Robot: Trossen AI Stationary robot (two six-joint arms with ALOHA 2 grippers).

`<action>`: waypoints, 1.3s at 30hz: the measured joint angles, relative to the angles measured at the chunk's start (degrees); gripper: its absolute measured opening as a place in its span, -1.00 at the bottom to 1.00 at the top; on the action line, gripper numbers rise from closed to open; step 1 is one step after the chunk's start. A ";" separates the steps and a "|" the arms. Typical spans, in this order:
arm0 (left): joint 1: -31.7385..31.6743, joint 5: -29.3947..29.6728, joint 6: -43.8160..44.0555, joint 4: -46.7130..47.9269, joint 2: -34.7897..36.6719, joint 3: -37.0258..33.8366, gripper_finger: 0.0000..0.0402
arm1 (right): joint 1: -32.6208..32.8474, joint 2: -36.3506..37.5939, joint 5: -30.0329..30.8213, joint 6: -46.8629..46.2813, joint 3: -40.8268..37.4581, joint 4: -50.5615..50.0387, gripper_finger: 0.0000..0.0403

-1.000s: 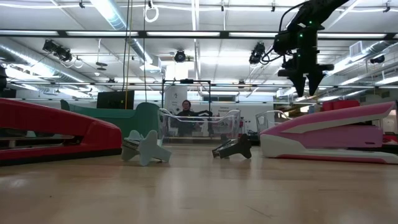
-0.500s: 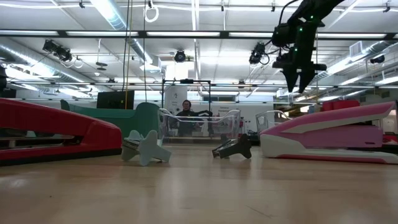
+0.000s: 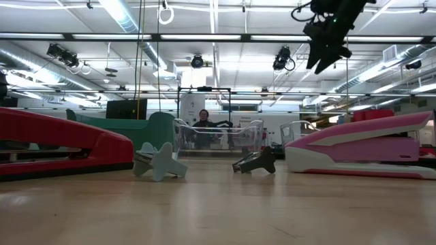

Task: Pick and place Stapler, Stapler remover, tape
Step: Put the pink stapler into the left transparent bin

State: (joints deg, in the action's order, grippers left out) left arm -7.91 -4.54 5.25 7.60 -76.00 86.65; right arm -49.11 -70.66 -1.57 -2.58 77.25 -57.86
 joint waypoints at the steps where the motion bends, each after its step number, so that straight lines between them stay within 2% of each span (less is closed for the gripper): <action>1: 0.01 0.00 0.01 0.00 0.01 0.00 0.52 | 0.57 0.57 0.00 0.08 -0.01 -0.20 0.06; 12: -0.01 0.00 0.01 0.02 0.00 0.00 0.52 | 6.24 3.45 -0.97 1.21 -0.01 -1.71 0.06; 15: 0.01 0.00 0.00 0.02 0.01 0.00 0.52 | 8.14 3.94 -4.91 3.26 -0.01 -1.65 0.06; 22: 0.01 0.00 -0.02 0.02 0.01 0.00 0.52 | 12.14 6.66 -20.22 4.72 0.00 3.03 0.06; 26: -0.01 0.00 -0.03 0.04 0.01 0.00 0.52 | 15.26 9.20 -24.70 2.06 -0.02 7.52 0.06; 39: 0.01 0.00 -0.08 0.04 -0.01 0.00 0.52 | 23.90 13.54 -23.65 -2.98 -0.02 13.11 0.06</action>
State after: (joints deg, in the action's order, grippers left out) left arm -7.90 -4.54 5.17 7.64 -76.01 86.65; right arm -25.21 -57.12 -25.22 -5.56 77.23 -44.75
